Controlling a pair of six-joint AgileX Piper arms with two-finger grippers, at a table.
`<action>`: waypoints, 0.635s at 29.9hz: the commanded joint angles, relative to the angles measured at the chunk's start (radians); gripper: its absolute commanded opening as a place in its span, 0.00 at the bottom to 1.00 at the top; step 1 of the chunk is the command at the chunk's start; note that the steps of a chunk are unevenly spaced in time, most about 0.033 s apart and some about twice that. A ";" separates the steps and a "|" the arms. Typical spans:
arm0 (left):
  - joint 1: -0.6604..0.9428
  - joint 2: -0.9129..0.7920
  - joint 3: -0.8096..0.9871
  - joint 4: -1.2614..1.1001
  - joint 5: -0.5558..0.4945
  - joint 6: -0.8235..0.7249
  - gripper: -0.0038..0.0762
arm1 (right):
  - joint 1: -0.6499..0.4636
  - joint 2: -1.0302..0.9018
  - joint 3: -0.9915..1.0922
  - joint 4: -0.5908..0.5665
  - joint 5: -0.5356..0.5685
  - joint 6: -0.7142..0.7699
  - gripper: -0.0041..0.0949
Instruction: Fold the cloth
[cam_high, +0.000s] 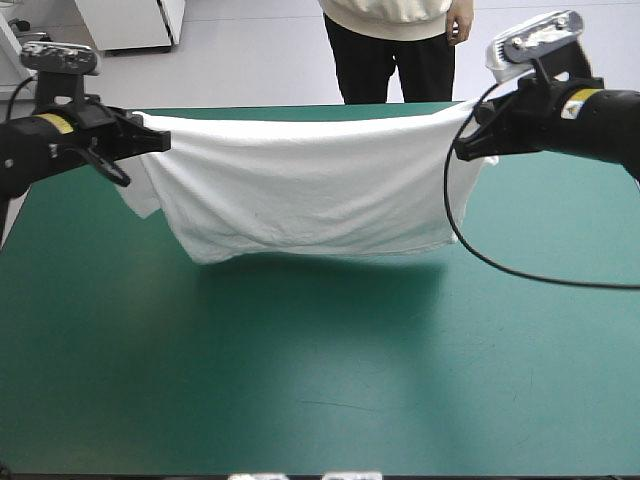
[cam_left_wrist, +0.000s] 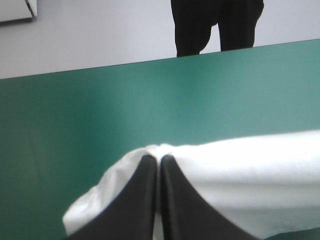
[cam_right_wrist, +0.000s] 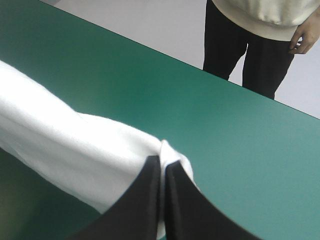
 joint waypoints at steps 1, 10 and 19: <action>0.001 -0.126 -0.033 -0.011 0.034 0.028 0.04 | -0.006 -0.124 -0.027 -0.003 0.053 0.008 0.02; 0.001 -0.292 -0.030 -0.011 0.135 0.041 0.04 | -0.006 -0.348 0.129 -0.072 0.105 0.119 0.02; 0.001 -0.342 0.160 -0.059 0.023 0.045 0.04 | -0.006 -0.398 0.358 -0.086 0.001 0.147 0.02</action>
